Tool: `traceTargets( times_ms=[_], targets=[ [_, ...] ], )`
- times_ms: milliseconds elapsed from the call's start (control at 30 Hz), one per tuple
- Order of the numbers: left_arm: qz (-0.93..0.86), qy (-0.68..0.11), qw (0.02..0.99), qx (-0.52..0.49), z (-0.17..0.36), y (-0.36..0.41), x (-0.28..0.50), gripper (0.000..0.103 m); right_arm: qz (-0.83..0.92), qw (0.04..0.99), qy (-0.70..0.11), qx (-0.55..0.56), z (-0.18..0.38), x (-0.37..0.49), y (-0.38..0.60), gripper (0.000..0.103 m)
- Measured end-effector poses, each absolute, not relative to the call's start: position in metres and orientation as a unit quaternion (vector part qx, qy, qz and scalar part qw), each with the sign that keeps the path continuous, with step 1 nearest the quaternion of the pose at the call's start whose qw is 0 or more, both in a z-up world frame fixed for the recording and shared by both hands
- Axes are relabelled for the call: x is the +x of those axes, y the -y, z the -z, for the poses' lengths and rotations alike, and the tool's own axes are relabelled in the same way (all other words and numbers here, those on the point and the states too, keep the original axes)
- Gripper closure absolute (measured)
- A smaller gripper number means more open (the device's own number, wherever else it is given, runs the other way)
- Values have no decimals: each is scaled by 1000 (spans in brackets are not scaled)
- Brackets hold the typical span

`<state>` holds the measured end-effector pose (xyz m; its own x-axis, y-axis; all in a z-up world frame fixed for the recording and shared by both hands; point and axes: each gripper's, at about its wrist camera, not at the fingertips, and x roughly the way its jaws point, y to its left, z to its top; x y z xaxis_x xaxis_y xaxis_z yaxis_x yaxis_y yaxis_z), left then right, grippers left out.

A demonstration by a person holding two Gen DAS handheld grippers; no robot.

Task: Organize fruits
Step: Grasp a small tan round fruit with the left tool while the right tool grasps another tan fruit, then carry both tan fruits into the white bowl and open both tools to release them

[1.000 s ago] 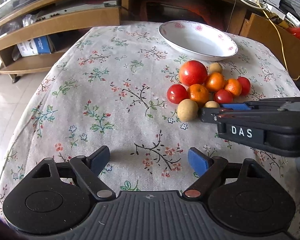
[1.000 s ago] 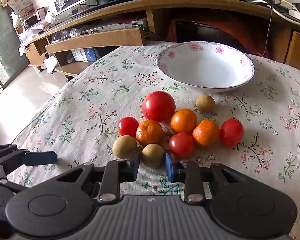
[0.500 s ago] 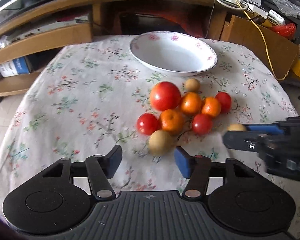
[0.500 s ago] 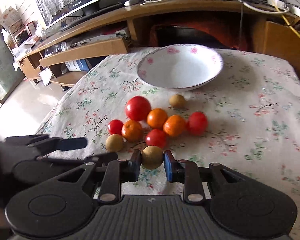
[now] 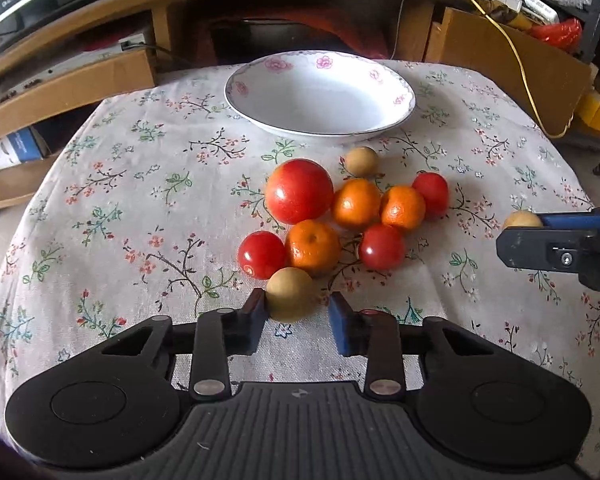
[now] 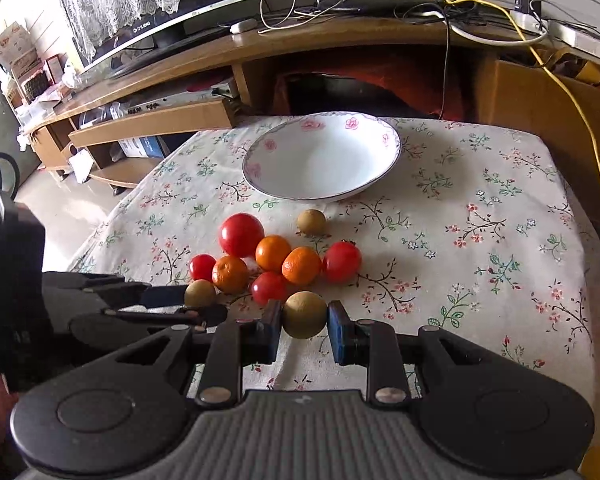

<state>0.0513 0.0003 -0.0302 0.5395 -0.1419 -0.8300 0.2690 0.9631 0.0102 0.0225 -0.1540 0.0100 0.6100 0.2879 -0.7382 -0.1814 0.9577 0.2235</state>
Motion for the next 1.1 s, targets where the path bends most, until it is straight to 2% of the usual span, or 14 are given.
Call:
traceTargets(
  times_ms=[200,733,1100],
  targets=[
    [109,-467,874,81,29,6,54,69,-150,888,-427,76,-10,24,149,84],
    [148,-459,876,-15,0,-11,50,69,-118,897,-424,47,-14,29,136,84],
    [161,-442,882,-31,-14,-3,86,69,-110,900,-419,60,-15,59,145,84]
  ],
)
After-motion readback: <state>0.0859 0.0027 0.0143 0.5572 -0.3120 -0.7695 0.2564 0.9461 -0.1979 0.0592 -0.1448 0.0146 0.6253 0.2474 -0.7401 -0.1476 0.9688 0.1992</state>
